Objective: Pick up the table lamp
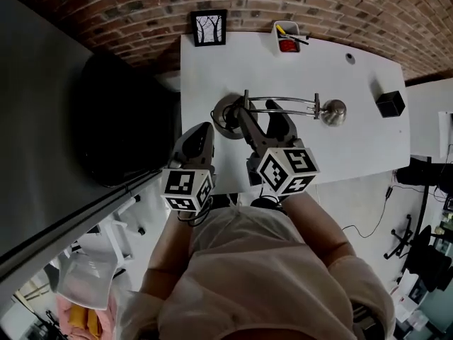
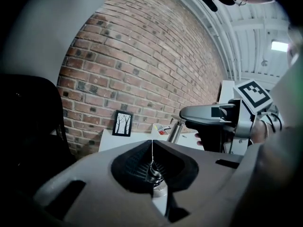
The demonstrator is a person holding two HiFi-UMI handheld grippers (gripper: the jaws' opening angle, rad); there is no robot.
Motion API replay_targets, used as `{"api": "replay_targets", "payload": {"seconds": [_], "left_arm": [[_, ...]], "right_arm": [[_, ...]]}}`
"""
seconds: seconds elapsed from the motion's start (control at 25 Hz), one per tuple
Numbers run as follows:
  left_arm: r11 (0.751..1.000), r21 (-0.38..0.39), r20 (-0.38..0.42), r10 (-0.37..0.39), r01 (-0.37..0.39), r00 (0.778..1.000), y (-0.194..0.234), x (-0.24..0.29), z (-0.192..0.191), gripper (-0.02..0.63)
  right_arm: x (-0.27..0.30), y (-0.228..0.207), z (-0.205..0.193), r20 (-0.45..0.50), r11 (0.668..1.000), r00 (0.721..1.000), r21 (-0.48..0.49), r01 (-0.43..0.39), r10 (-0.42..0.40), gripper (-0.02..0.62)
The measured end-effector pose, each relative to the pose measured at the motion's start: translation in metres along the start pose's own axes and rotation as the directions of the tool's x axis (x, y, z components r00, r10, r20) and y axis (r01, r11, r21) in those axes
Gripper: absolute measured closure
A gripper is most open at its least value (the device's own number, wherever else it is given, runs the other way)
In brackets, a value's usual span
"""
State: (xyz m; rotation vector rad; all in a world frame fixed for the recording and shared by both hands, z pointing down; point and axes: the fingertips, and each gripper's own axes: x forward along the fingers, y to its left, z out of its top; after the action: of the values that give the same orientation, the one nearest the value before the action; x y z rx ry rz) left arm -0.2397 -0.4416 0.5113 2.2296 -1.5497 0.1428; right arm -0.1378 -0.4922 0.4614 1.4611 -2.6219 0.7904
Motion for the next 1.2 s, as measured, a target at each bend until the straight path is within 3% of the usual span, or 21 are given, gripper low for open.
{"api": "replay_targets", "payload": {"seconds": [0.16, 0.48, 0.52, 0.56, 0.6, 0.64, 0.92, 1.08, 1.12, 1.2], "left_arm": [[1.0, -0.003, -0.01, 0.002, -0.002, 1.0, 0.008, 0.008, -0.006, 0.586], [0.999, 0.034, -0.034, -0.009, 0.011, 0.999, 0.01, 0.02, -0.014, 0.586], [0.999, 0.036, -0.039, -0.011, 0.012, 0.999, 0.01, 0.02, -0.016, 0.586], [0.999, 0.037, -0.045, -0.011, 0.013, 0.999, 0.011, 0.021, -0.018, 0.586], [0.999, 0.038, -0.051, -0.012, 0.014, 0.999, 0.012, 0.021, -0.02, 0.586], [0.999, 0.041, -0.058, -0.013, 0.015, 0.998, 0.012, 0.022, -0.022, 0.586], [0.996, 0.073, -0.104, -0.048, 0.055, 0.993, 0.008, 0.031, -0.046, 0.586], [0.984, 0.121, -0.084, -0.123, 0.133, 0.989, -0.006, 0.042, -0.056, 0.586], [0.977, 0.142, -0.083, -0.149, 0.16, 0.985, -0.011, 0.047, -0.061, 0.57], [0.963, 0.171, -0.095, -0.193, 0.207, 0.977, -0.02, 0.061, -0.074, 0.315]], "right_arm": [[0.016, -0.001, 0.005, 0.006, 0.998, 0.999, 0.043, 0.042, -0.042, 0.308], [0.034, 0.002, 0.026, 0.057, 0.987, 0.997, 0.152, 0.051, -0.061, 0.311], [0.034, 0.001, 0.026, 0.063, 0.981, 0.996, 0.183, 0.057, -0.07, 0.322], [0.032, -0.003, 0.026, 0.066, 0.973, 0.994, 0.222, 0.066, -0.082, 0.406], [0.031, -0.007, 0.026, 0.067, 0.961, 0.994, 0.266, 0.071, -0.092, 0.53], [0.03, -0.011, 0.027, 0.068, 0.949, 0.993, 0.306, 0.068, -0.094, 0.555], [0.032, -0.013, 0.023, 0.017, 0.903, 0.996, 0.423, 0.069, -0.084, 0.571], [0.032, -0.014, 0.022, -0.006, 0.883, 0.996, 0.462, 0.077, -0.084, 0.571], [0.031, -0.014, 0.022, -0.011, 0.878, 0.996, 0.472, 0.08, -0.085, 0.571], [0.03, -0.015, 0.023, -0.019, 0.869, 0.996, 0.488, 0.083, -0.085, 0.571]]}}
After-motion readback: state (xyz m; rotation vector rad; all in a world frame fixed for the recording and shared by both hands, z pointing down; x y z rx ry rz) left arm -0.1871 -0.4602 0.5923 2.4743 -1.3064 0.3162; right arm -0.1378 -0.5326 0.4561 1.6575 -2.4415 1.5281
